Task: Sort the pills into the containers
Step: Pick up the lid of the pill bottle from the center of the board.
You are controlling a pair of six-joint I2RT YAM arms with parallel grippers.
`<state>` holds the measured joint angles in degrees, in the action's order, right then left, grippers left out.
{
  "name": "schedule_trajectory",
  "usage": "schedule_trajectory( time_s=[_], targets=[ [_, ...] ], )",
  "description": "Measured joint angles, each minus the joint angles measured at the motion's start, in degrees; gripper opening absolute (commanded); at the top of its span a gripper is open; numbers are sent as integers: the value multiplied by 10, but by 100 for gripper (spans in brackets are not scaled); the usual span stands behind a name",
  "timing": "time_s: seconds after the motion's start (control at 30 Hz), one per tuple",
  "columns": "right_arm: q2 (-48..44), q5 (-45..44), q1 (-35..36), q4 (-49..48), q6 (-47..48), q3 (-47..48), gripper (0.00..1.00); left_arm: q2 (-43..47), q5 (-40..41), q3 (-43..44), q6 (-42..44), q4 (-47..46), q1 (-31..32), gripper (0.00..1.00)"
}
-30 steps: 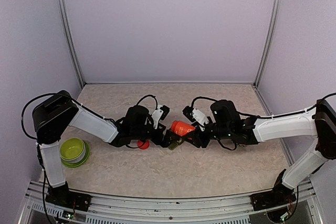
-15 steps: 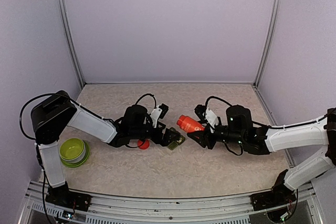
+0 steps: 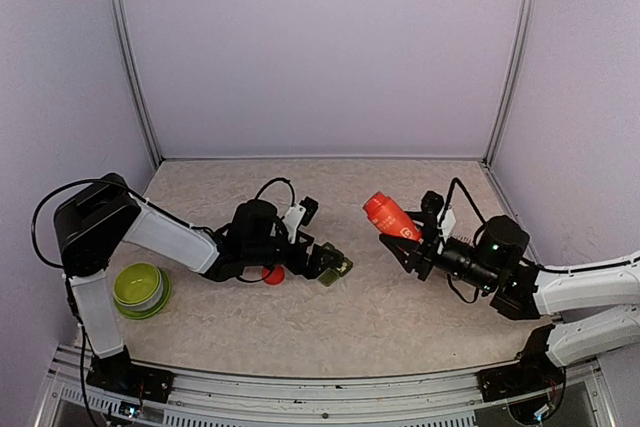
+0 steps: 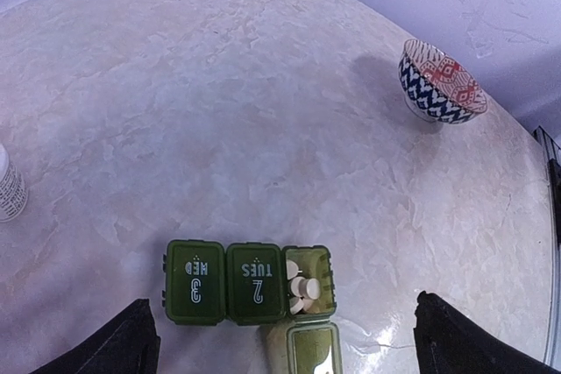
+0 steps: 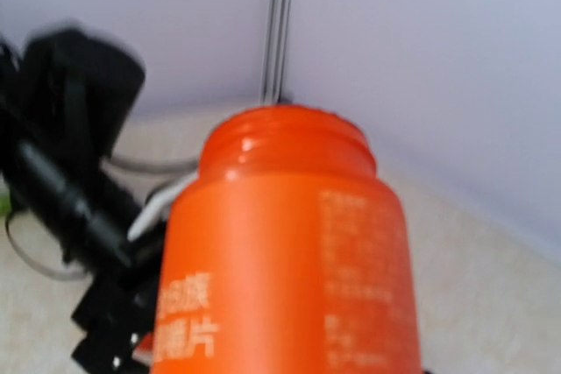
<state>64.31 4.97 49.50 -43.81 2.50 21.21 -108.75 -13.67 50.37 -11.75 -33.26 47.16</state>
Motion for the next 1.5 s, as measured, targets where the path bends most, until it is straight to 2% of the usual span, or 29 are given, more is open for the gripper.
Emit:
schedule_trajectory(
  time_s=[0.27,0.4,0.43,0.7,0.83,1.03,1.5],
  targets=[
    [-63,-12,0,-166,3,-78,0,19,10,-6,0,0,0,99],
    [-105,-9,0,-219,5,-102,0,35,32,-6,0,21,1,99],
    [-134,0,0,-244,5,-117,0,64,52,-6,-4,44,4,99],
    [-189,56,0,-286,-12,-175,3,130,125,0,-15,137,39,99],
    [-233,69,0,-283,-23,-186,2,157,171,0,-27,194,57,99],
    [-309,75,0,-249,-37,-195,2,166,233,-11,-44,259,52,99],
    [-428,88,0,-115,-59,-208,2,114,262,-28,-60,291,31,99]
  ],
)
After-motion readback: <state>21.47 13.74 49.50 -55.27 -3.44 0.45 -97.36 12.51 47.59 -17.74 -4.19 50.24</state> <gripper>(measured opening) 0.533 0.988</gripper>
